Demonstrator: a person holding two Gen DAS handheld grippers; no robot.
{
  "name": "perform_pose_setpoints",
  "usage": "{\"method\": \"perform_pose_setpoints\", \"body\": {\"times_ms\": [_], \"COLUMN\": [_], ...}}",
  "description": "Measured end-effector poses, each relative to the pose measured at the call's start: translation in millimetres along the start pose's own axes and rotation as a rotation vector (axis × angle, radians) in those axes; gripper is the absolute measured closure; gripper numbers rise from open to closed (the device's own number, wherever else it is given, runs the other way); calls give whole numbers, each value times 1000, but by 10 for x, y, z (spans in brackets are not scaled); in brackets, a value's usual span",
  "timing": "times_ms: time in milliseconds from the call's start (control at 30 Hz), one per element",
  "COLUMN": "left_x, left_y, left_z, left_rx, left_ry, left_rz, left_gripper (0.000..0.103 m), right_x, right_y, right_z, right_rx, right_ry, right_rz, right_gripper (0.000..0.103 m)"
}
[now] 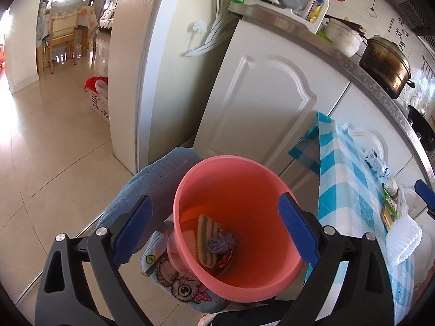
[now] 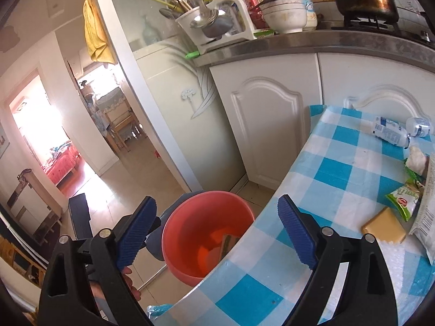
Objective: Collect trash
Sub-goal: 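Move both tools back over the table toward the bottles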
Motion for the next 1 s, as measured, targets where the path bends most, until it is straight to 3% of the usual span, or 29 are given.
{"method": "perform_pose_setpoints", "body": {"times_ms": [367, 533, 767, 1000], "left_x": [298, 585, 950, 1439], "left_y": [-295, -378, -389, -505], "left_z": [9, -31, -228, -278], "left_rx": [16, -20, -122, -169], "left_ry": [11, 81, 152, 216], "left_rz": [-41, -35, -74, -126], "left_gripper": [9, 8, 7, 7], "right_x": [359, 521, 848, 1316], "right_y": [-340, -489, -749, -1059], "right_z": [-290, -355, -392, -428], "right_rx": [57, 82, 128, 179], "right_ry": [78, 90, 159, 243], "right_rz": [-33, -71, -93, -131], "right_gripper": [9, 8, 8, 8]}}
Point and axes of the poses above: each gripper's, at about its wrist camera, not at the fingertips, and y roughly the way its jaws point, x to its right, z to its top, the point moved 5 cm from there along y, roughly the way its jaws point, and after that the axes turned 6 degrees about -y, right-handed, at the moved point
